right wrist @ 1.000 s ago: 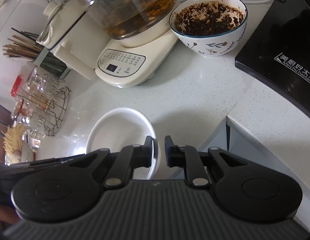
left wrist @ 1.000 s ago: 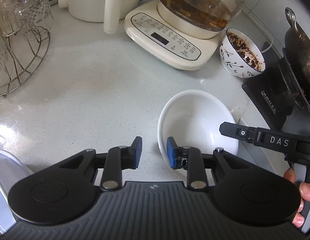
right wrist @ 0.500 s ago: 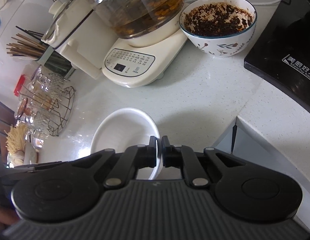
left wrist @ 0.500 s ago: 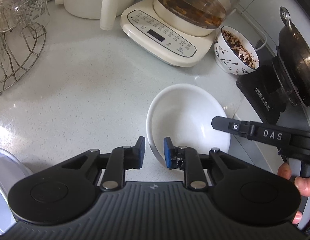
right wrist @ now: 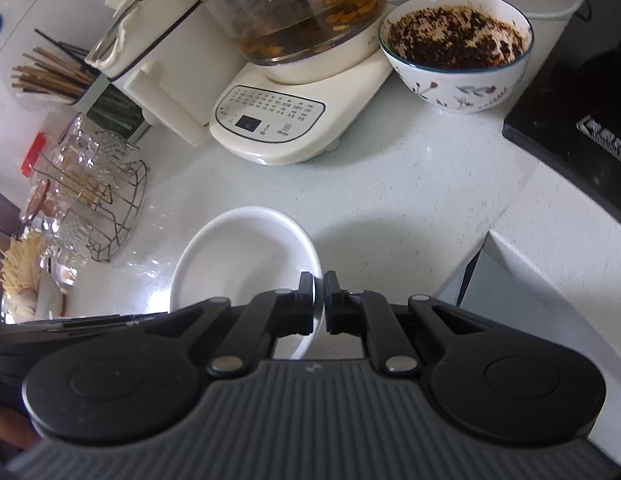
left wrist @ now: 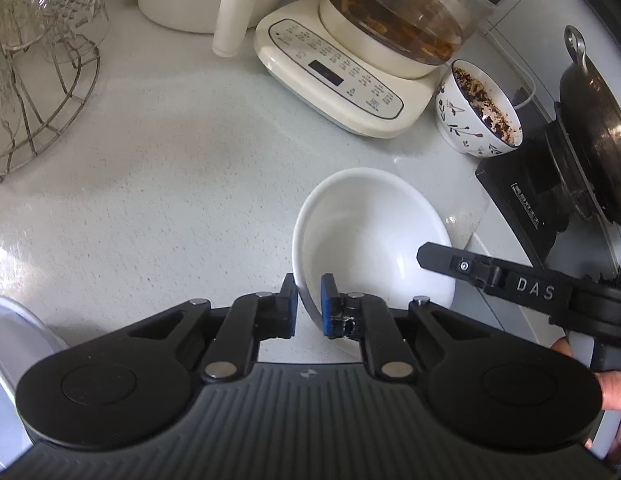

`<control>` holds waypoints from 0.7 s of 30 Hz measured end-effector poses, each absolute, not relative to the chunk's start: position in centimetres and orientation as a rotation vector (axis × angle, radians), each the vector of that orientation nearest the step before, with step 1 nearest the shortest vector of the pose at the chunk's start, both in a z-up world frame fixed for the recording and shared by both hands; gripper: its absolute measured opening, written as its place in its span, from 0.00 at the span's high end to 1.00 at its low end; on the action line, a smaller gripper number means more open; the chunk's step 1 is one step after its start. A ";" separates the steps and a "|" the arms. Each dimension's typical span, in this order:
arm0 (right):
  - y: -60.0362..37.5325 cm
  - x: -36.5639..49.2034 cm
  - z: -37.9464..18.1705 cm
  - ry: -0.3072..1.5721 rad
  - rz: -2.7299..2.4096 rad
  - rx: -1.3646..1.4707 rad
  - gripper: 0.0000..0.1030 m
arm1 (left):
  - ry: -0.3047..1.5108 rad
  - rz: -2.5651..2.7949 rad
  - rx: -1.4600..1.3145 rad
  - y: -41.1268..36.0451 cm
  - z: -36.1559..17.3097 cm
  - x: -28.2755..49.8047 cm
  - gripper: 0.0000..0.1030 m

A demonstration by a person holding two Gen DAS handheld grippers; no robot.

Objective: Organize plates and bowls
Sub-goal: 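Close both tools on the rim of the white ceramic bowl, then lift the ceramic bowl with both tools and carry it over the plastic bowls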

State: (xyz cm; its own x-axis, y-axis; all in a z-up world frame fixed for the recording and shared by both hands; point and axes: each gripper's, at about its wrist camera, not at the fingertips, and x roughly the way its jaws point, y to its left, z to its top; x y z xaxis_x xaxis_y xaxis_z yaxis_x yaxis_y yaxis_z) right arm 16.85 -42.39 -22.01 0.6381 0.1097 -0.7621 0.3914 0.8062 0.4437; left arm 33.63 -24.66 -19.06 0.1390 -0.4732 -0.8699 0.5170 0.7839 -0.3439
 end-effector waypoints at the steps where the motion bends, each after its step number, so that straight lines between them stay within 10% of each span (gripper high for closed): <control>1: -42.3 16.8 -22.0 0.877 -0.177 0.635 0.92 | 1.240 -0.718 0.048 -24.7 -19.0 33.7 0.87; 21: -37.8 15.7 -17.4 0.802 -0.188 0.644 0.92 | 1.165 -0.721 0.024 -19.2 -14.6 33.2 0.88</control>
State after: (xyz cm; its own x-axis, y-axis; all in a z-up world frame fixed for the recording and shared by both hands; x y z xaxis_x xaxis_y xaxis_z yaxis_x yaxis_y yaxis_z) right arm 15.70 -37.76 -17.39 0.6902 0.0799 -0.7192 0.3918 0.7944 0.4642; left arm 33.19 -19.23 -14.64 0.1995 -0.5039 -0.8404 0.5275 0.7780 -0.3413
